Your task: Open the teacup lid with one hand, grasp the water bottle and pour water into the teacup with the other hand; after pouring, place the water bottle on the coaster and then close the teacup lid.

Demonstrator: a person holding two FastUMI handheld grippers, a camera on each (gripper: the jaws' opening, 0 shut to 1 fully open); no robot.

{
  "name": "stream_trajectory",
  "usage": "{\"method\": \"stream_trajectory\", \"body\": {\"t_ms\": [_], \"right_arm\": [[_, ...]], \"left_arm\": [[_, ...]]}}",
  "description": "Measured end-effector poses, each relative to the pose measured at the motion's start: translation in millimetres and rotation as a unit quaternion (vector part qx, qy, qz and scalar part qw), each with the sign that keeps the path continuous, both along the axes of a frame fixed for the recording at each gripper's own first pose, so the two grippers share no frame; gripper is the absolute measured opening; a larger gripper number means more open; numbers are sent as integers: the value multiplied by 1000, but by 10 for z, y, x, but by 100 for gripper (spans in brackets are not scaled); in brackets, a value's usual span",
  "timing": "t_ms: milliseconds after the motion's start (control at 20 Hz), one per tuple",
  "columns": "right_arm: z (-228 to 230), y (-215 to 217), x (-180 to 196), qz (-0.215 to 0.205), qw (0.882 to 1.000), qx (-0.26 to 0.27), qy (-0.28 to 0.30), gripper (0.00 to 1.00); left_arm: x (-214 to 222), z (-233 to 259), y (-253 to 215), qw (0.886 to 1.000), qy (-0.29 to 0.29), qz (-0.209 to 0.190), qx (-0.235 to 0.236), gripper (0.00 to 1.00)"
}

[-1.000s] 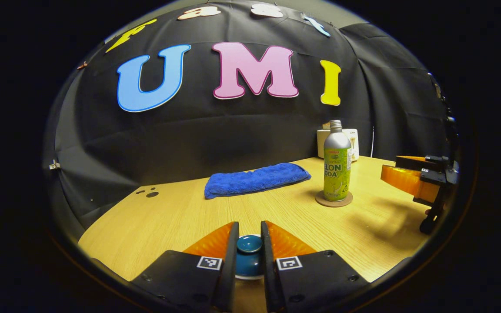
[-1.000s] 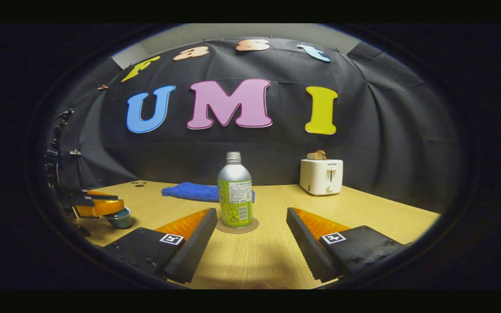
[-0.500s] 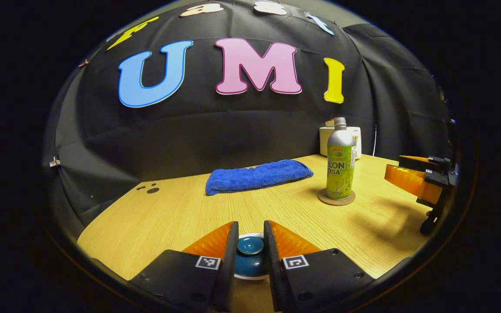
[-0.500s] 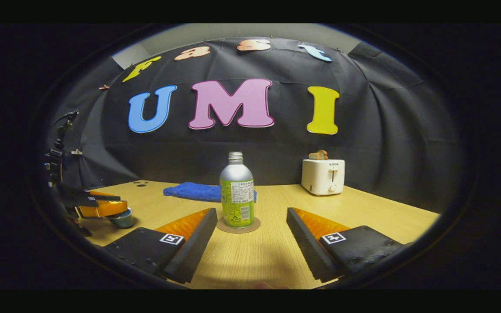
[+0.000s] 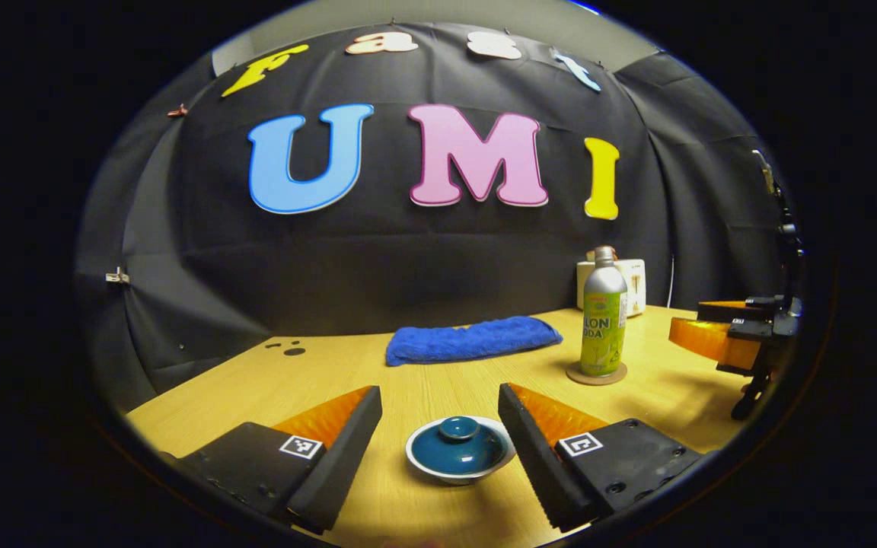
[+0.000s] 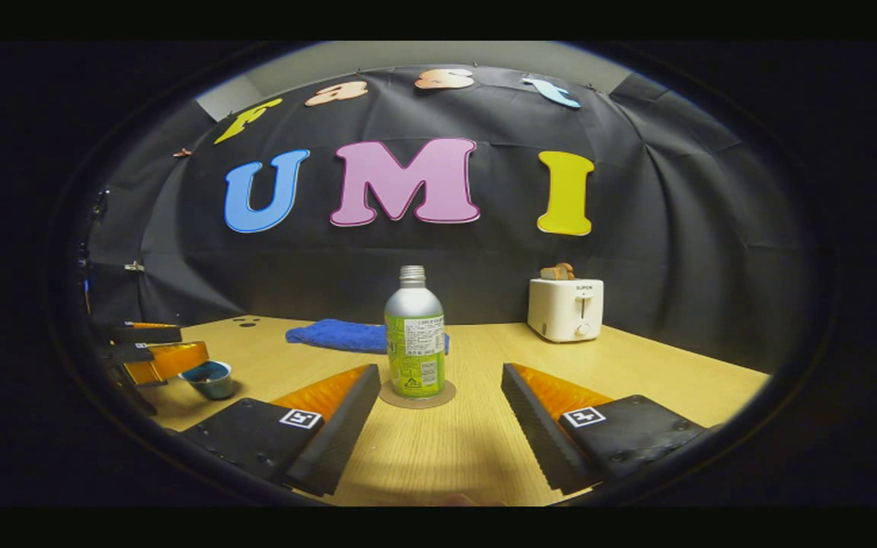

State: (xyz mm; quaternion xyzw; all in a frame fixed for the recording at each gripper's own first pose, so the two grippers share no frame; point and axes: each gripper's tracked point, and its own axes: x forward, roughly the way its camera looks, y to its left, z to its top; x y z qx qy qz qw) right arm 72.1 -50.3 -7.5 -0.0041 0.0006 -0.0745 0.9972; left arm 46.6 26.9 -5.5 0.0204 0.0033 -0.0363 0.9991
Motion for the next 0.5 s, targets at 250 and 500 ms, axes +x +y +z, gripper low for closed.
{"method": "stream_trajectory", "body": {"t_ms": [250, 500], "right_arm": [[12, 39, -55, 3, 1000, 0, 0, 99], [6, 199, -199, 13, 1000, 0, 0, 99]], "left_arm": [[-154, 3, -64, 1000, -5, -2, -23, 98], [-245, 10, -265, 1000, -5, -8, -21, 97]]}}
